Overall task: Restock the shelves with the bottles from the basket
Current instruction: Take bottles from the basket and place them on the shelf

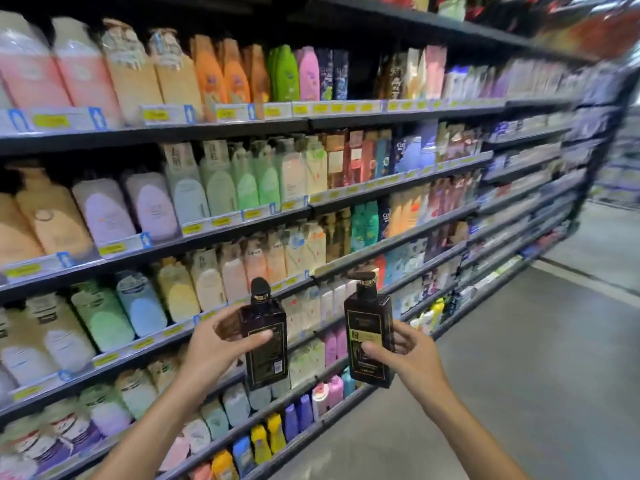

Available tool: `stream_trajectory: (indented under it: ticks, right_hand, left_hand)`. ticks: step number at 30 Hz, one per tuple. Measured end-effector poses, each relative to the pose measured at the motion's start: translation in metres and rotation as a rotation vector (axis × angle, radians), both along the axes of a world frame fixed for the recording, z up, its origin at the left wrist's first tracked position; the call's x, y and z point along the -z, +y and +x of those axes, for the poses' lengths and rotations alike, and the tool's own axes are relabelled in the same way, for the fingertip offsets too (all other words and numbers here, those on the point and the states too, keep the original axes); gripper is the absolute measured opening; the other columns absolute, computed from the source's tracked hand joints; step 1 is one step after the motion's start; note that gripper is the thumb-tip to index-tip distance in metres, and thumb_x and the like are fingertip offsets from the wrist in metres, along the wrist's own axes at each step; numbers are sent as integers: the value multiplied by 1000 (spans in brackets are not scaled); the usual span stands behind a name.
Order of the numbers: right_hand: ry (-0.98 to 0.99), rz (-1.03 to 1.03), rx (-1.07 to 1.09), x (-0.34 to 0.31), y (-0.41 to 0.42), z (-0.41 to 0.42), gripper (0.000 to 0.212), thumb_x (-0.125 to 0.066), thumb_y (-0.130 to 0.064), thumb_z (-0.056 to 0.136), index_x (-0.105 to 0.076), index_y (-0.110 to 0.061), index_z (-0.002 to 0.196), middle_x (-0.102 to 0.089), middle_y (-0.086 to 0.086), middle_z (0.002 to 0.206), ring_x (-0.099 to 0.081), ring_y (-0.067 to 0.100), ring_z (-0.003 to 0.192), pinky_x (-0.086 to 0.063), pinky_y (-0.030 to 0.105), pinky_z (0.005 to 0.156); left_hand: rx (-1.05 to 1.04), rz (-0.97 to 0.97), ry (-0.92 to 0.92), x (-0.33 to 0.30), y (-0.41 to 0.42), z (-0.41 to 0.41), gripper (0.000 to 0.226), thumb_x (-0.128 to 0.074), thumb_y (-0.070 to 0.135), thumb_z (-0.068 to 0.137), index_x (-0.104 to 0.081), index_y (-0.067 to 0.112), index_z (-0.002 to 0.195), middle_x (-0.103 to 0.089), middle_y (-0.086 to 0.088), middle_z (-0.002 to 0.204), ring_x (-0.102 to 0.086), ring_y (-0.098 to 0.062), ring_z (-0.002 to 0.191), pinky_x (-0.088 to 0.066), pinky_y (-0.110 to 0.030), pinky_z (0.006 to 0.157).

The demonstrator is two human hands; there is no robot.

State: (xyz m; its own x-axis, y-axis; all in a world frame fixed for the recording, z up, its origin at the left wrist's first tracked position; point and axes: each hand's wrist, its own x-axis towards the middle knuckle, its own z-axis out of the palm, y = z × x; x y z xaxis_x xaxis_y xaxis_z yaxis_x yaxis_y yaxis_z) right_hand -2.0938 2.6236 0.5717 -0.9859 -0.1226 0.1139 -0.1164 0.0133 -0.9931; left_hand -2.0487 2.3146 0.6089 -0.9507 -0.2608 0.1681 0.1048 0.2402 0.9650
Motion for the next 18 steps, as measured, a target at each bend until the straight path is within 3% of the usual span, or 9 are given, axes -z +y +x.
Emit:
stream_trajectory:
  ticks: [6, 11, 15, 18]
  right_hand:
    - [66, -18, 91, -24, 37, -72, 35, -84, -7, 77, -73, -15, 109, -79, 2, 101, -75, 18, 97, -59, 29, 83]
    - [129, 27, 144, -50, 67, -139, 35, -84, -1, 74, -74, -12, 106, -80, 2, 96, -76, 18, 92, -57, 19, 75]
    - [195, 39, 179, -78, 93, -192, 35, -84, -2, 75, -75, -16, 105, -79, 2, 97, -76, 18, 93, -58, 22, 79]
    - [212, 15, 211, -90, 113, -226, 34, -83, -1, 76, -75, -17, 104, -80, 0, 95, -76, 14, 90, -57, 18, 74]
  left_hand:
    - [110, -1, 92, -17, 42, -99, 53, -92, 20, 62, -74, 27, 111, -78, 13, 105, -72, -4, 99, -53, -27, 91]
    - [191, -34, 166, -43, 76, -190, 48, -90, 8, 64, -74, 26, 105, -78, 18, 95, -72, 3, 89, -51, -7, 78]
    - [219, -29, 201, -69, 96, -254, 47, -91, 11, 65, -73, 25, 106, -79, 13, 98, -73, 0, 91, -52, -13, 79]
    - [223, -30, 218, -84, 115, -294, 50, -92, 19, 63, -74, 26, 109, -79, 10, 102, -73, -5, 96, -51, -24, 88]
